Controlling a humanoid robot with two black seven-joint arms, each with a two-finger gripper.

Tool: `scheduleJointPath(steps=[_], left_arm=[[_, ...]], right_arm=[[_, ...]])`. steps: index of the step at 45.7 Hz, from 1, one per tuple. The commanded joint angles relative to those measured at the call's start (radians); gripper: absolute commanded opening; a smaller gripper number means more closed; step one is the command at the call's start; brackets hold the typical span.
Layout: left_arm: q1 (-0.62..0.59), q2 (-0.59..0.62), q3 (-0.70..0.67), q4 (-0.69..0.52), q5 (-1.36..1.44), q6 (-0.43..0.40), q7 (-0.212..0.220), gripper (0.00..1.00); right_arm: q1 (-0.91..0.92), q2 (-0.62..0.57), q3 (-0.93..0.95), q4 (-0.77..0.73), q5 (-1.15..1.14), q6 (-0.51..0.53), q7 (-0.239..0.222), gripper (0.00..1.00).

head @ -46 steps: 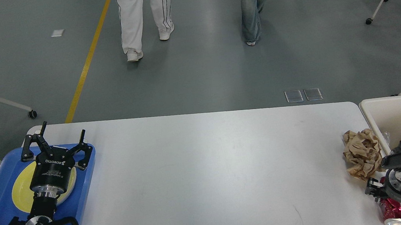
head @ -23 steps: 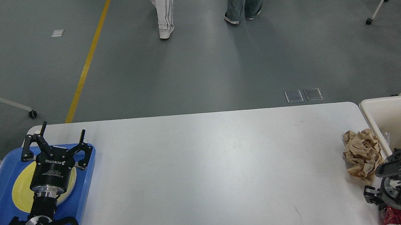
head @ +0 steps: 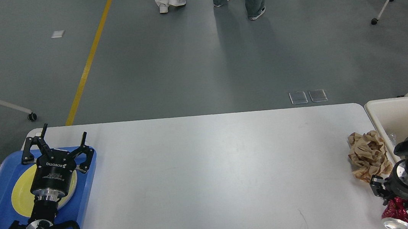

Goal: Tidy desktop
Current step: 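Lift the red wrapper and drop it into the white bin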

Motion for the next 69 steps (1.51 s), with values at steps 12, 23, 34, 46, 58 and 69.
scheduleJointPath(steps=[12,23,34,46,58,69], left_arm=[[0.0,0.0,0.0,0.0,0.0,0.0,0.0,0.96],[0.0,0.0,0.0,0.0,0.0,0.0,0.0,0.96],[0.0,0.0,0.0,0.0,0.0,0.0,0.0,0.96],[0.0,0.0,0.0,0.0,0.0,-0.001,0.002,0.96],[0.0,0.0,0.0,0.0,0.0,0.0,0.002,0.96],[0.0,0.0,0.0,0.0,0.0,0.0,0.0,0.96]], right_arm=[[0.658,0.111,-0.261,0.385,0.239,0.207,0.077,0.0],[0.926,0.166,-0.27,0.488,0.263,0.354,0.077,0.0],[1.086,0.17,-0.284,0.522,0.265,0.364,0.077,0.0],[1.114,0.194,-0.391,0.477,0.285,0.348,0.195,0.0],[1.089,0.176,-0.547,0.439,0.25,0.35,0.318,0.0],[0.956,-0.017,-0.611,0.293,0.211,0.319,0.304,0.0]])
